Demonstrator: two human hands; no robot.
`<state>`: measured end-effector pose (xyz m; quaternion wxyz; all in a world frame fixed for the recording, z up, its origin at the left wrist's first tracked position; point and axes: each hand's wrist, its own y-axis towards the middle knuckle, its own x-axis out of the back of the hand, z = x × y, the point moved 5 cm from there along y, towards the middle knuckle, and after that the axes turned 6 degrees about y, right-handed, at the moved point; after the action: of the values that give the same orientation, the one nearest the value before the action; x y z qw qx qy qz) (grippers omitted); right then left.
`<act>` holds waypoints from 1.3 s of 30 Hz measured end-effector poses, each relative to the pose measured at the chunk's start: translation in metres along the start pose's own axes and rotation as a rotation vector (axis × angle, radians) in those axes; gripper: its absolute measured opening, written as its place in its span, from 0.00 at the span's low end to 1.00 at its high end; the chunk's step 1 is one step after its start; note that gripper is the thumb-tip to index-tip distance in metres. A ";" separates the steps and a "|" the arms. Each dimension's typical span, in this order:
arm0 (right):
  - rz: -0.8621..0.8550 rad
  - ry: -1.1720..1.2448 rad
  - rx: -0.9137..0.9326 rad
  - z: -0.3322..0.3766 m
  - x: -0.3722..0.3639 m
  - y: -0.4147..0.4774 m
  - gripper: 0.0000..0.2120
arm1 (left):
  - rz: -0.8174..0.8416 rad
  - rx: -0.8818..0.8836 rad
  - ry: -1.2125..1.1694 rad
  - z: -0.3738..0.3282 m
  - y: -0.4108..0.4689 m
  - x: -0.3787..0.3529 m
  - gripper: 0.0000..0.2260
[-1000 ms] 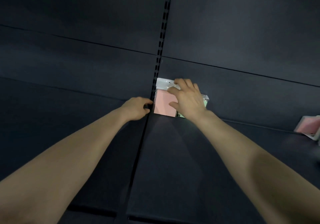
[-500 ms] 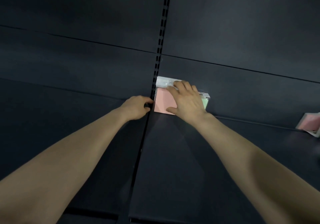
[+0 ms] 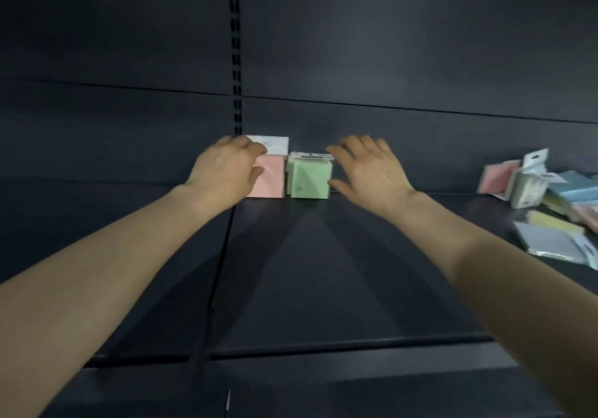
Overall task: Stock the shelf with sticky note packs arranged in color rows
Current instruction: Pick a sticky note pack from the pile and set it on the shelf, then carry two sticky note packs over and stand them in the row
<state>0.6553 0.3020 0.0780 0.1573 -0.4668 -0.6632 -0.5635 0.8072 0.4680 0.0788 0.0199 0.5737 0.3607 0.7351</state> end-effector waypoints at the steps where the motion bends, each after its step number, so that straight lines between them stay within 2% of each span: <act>1: 0.000 -0.017 -0.009 -0.009 0.008 -0.010 0.27 | -0.013 -0.032 0.012 -0.014 0.001 0.007 0.18; 12: 0.039 -0.167 -0.144 -0.157 0.099 -0.157 0.26 | -0.104 -0.291 -0.028 -0.223 0.027 0.053 0.18; 20: 0.101 -0.194 -0.223 -0.276 0.148 -0.273 0.23 | -0.019 -0.344 -0.119 -0.395 0.034 0.045 0.19; 24: 0.183 -0.187 -0.264 -0.324 0.157 -0.315 0.23 | 0.092 -0.380 -0.129 -0.458 0.038 0.024 0.20; 31: 0.262 -0.081 -0.440 -0.387 0.153 -0.365 0.21 | 0.447 -0.468 -0.127 -0.507 0.059 -0.038 0.26; 35: 0.447 0.029 -0.523 -0.405 0.126 -0.380 0.22 | 0.603 -0.433 -0.165 -0.510 0.068 -0.064 0.32; 39: 0.680 0.327 -0.565 -0.409 0.096 -0.388 0.26 | 0.651 -0.388 -0.252 -0.508 0.080 -0.074 0.33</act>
<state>0.1664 0.0060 0.0449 0.3022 -0.5870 -0.2598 -0.7047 0.4268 0.1185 0.0204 -0.0619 0.7293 0.0092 0.6813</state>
